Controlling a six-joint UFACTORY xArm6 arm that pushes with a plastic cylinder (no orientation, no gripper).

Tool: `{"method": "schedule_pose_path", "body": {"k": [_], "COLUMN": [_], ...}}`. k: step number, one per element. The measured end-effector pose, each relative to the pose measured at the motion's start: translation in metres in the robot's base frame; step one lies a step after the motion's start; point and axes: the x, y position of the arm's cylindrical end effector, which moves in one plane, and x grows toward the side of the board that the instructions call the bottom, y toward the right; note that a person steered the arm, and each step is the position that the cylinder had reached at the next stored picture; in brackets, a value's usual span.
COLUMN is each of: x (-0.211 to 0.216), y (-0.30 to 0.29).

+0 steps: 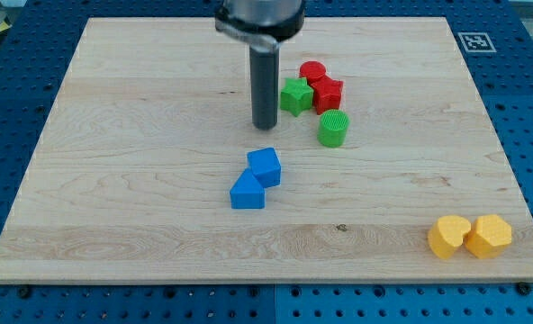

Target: Move the green circle into the green star

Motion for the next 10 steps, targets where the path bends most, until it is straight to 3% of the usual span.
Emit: {"method": "schedule_pose_path", "body": {"k": [4, 5, 6, 10], "x": [0.083, 0.082, 0.056, 0.038], "y": [0.091, 0.131, 0.133, 0.126]}}
